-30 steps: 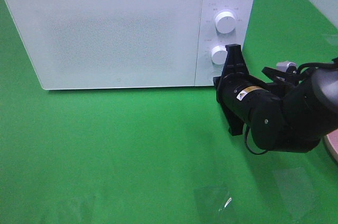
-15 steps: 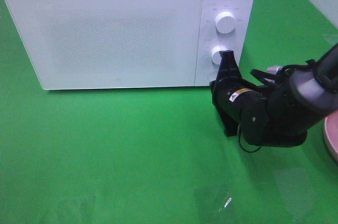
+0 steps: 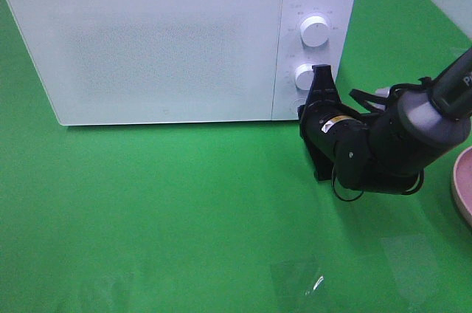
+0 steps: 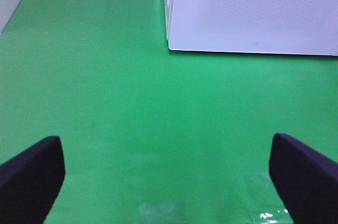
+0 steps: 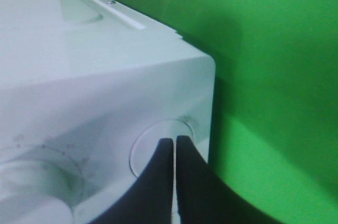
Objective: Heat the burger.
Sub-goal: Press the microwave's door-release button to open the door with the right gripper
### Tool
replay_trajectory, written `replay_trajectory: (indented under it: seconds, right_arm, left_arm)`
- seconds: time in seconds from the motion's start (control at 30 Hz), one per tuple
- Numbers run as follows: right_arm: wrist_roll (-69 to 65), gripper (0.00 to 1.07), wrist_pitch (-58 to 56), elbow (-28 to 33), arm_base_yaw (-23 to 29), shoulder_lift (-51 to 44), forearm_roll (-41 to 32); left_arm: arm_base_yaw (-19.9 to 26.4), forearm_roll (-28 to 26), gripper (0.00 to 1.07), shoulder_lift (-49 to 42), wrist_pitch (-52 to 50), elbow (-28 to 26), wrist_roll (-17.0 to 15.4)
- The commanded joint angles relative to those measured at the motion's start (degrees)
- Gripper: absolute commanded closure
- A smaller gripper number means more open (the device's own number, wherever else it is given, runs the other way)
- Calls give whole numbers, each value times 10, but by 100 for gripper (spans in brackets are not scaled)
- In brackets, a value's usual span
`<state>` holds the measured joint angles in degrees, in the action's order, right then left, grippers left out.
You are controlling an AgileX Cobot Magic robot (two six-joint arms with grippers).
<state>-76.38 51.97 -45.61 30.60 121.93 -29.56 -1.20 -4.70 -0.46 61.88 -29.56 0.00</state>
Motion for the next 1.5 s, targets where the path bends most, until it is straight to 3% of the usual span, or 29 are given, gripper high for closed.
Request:
replay_trajectory:
  seconds: [0.03, 0.53, 0.87, 1.5]
  right_arm:
    - [8, 107, 0, -15, -5, 1, 16]
    - [17, 107, 74, -32, -5, 2, -14]
    - [5, 107, 109, -77, -4, 2, -85]
    - [18, 107, 211, -156, -6, 34, -98]
  left_arm:
    - [-4, -3, 6, -7, -9, 1, 0]
    - [-4, -3, 6, -7, -9, 1, 0]
    - [-4, -3, 6, -7, -9, 1, 0]
    - [-4, -3, 6, -7, -9, 1, 0]
